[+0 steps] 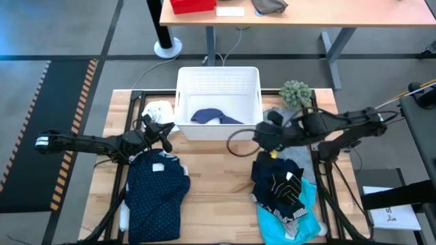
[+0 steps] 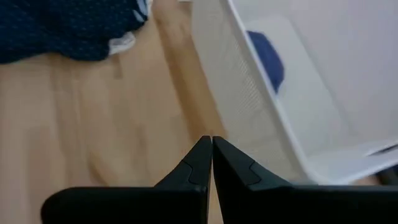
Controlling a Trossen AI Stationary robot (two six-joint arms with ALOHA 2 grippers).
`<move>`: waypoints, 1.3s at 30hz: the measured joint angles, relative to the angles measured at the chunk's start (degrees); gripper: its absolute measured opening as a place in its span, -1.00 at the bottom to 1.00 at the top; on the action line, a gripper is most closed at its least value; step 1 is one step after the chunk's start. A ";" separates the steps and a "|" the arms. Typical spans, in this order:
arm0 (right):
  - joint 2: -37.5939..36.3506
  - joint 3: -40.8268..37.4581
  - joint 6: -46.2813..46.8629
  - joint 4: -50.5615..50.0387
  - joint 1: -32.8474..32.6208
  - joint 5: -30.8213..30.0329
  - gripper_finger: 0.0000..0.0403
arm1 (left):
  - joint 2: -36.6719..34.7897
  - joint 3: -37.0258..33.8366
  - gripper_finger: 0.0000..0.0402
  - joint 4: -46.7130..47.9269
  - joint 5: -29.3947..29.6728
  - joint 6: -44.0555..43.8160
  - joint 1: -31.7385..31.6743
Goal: Sort clothes
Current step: Put the black striped sock into the white laundry bin
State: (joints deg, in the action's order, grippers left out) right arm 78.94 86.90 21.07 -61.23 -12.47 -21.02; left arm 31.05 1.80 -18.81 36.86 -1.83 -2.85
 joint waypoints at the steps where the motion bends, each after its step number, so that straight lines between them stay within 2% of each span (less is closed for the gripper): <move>1: -0.83 -1.24 1.85 0.02 -1.05 0.00 -1.00 | 0.00 0.00 -0.86 -0.08 0.02 0.00 0.00; 9: -2.38 -7.24 11.45 0.24 -9.91 0.04 -1.00 | 0.00 0.00 -0.86 -0.04 0.02 0.00 0.00; 19: -1.91 -8.12 22.80 -0.20 -17.27 2.73 -1.00 | 0.00 -0.02 -0.86 -0.03 0.01 0.00 0.01; 28: 0.70 -8.10 23.83 -2.60 -21.76 6.64 -0.99 | 0.00 -0.01 -0.86 -0.03 0.01 0.00 0.00; 33: 4.40 -8.10 23.68 -4.11 -24.24 7.17 -0.83 | 0.00 -0.02 -0.86 -0.02 0.00 0.00 0.02; 39: 10.18 -8.10 25.32 -4.58 -26.70 11.13 -0.49 | 0.00 -0.02 -0.86 -0.04 0.02 0.00 0.00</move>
State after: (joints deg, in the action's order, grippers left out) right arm 89.12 78.81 46.39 -65.81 -39.17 -9.89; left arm 31.05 1.78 -18.85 36.88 -1.83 -2.85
